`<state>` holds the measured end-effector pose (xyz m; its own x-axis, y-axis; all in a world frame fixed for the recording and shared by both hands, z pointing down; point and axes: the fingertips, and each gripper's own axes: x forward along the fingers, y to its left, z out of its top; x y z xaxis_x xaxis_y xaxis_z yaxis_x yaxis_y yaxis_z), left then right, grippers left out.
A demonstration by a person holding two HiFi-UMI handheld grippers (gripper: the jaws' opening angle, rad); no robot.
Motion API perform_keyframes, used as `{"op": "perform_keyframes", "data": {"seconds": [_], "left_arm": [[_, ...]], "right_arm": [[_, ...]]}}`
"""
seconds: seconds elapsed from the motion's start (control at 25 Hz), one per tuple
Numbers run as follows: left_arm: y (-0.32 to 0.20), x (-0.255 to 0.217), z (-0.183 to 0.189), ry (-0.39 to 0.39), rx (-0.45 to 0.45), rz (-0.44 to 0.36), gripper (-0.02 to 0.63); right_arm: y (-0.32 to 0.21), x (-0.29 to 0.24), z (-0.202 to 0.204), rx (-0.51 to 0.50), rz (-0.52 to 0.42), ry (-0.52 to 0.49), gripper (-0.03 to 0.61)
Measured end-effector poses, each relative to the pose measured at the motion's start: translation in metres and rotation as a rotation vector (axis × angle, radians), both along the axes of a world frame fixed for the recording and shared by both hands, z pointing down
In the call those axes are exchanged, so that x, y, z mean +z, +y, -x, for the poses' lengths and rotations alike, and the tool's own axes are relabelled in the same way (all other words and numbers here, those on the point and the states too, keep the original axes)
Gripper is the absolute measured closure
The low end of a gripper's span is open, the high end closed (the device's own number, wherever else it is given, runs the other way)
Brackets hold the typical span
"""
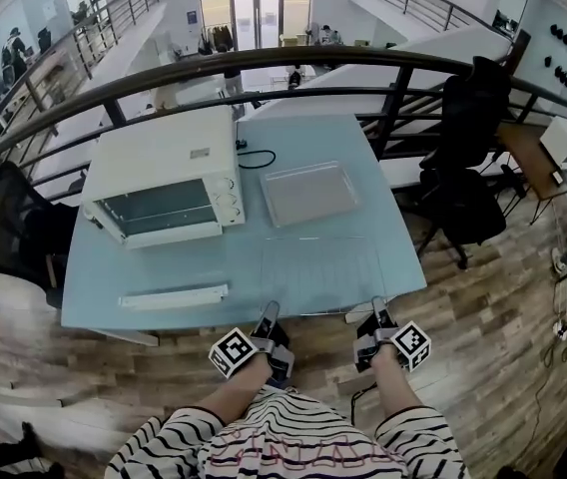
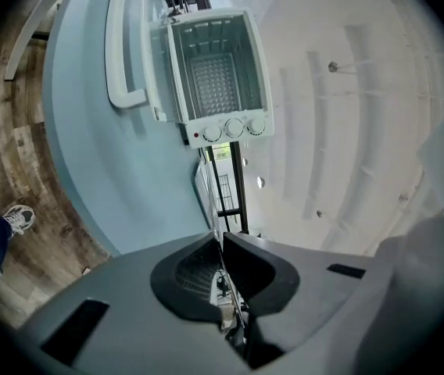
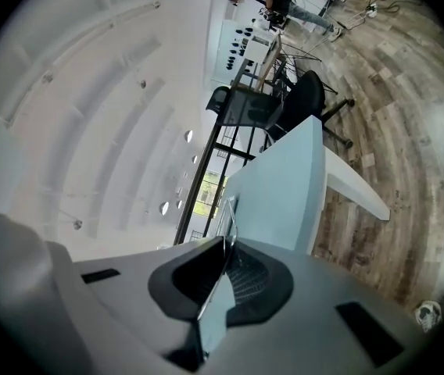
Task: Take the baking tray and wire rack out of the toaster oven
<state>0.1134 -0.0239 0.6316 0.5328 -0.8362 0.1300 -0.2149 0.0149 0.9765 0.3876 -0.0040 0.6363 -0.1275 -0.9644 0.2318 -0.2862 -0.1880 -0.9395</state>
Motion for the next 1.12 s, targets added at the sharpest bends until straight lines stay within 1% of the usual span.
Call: {"op": "perform_keyframes", "data": {"seconds": [0.2, 0.36, 0.52, 0.64, 0.76, 0.88, 1.04, 1.12], "left_arm": [[-0.015, 0.017, -0.023, -0.03, 0.091, 0.045, 0.586], [-0.026, 0.031, -0.035, -0.047, 0.145, 0.078, 0.586], [-0.037, 0.04, -0.04, -0.06, 0.182, 0.104, 0.586], [-0.048, 0.042, -0.045, -0.059, 0.201, 0.109, 0.586], [-0.059, 0.045, -0.047, -0.062, 0.212, 0.117, 0.586], [-0.069, 0.048, -0.048, -0.077, 0.23, 0.135, 0.586], [-0.076, 0.057, -0.049, -0.117, 0.269, 0.195, 0.586], [-0.08, 0.061, -0.049, -0.133, 0.282, 0.223, 0.586]], "right_arm": [[-0.016, 0.018, -0.025, 0.034, 0.046, 0.018, 0.549], [-0.036, 0.027, -0.037, 0.03, 0.069, 0.048, 0.549], [-0.053, 0.033, -0.041, 0.026, 0.096, 0.073, 0.549], [-0.067, 0.036, -0.046, 0.017, 0.111, 0.083, 0.549], [-0.081, 0.04, -0.048, -0.005, 0.125, 0.091, 0.548], [-0.092, 0.047, -0.048, -0.026, 0.159, 0.096, 0.547], [-0.101, 0.058, -0.048, -0.042, 0.217, 0.083, 0.546], [-0.106, 0.063, -0.047, -0.053, 0.252, 0.084, 0.534]]}}
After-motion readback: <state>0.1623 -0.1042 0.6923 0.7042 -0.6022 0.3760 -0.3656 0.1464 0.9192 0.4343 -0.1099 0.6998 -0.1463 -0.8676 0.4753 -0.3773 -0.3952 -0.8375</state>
